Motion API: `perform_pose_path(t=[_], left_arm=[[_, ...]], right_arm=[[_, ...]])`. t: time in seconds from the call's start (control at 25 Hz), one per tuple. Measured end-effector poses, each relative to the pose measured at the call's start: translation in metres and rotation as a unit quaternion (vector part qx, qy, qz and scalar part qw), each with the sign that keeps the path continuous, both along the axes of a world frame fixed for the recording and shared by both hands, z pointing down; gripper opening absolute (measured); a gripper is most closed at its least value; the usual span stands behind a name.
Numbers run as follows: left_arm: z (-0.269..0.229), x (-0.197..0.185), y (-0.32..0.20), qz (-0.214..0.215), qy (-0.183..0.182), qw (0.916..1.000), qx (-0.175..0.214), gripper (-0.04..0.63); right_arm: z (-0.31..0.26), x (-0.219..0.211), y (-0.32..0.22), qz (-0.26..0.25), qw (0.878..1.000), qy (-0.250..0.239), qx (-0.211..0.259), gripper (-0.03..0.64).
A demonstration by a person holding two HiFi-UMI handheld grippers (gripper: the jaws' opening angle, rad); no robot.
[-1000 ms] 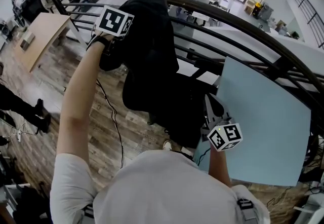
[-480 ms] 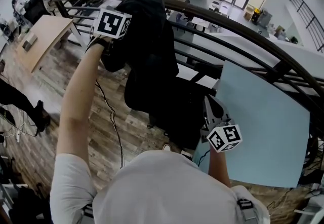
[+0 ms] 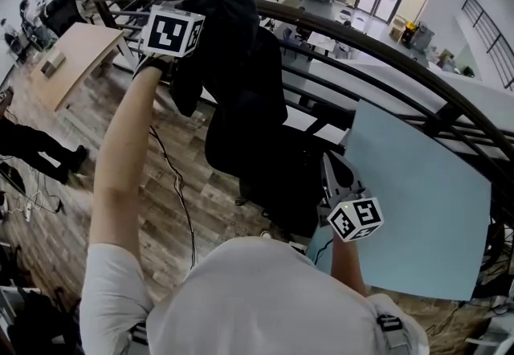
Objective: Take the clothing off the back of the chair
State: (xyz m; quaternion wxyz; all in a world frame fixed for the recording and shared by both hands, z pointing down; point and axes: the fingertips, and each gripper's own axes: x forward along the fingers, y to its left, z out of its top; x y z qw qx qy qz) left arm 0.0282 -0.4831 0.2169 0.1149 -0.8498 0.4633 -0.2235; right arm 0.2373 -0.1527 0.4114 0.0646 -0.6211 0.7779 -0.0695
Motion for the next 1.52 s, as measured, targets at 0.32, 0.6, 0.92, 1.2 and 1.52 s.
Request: perform_pose_path(t=[0.32, 0.6, 0.92, 1.2, 1.52], left_arm=[[-0.01, -0.026, 0.012, -0.014, 0.016, 0.9997, 0.006, 0.091], [-0.007, -0.044, 0.017, -0.021, 0.048, 0.9986, -0.009, 0.089], [-0.011, -0.051, 0.023, -0.024, 0.06, 0.9979, -0.005, 0.089], [-0.016, -0.064, 0.026, -0.027, 0.071, 0.9971, -0.003, 0.089], [-0.03, -0.09, 0.038, -0.032, 0.09, 0.9954, 0.005, 0.089]], right_arm=[[-0.007, -0.019, 0.002, -0.02, 1.0, 0.007, 0.003, 0.02], [-0.011, -0.032, 0.003, -0.033, 0.999, 0.014, 0.002, 0.02], [-0.012, -0.036, 0.006, -0.039, 0.999, 0.019, 0.003, 0.02], [-0.015, -0.045, 0.004, -0.048, 0.999, 0.022, 0.004, 0.02], [-0.021, -0.055, -0.004, -0.067, 0.997, 0.034, 0.004, 0.02]])
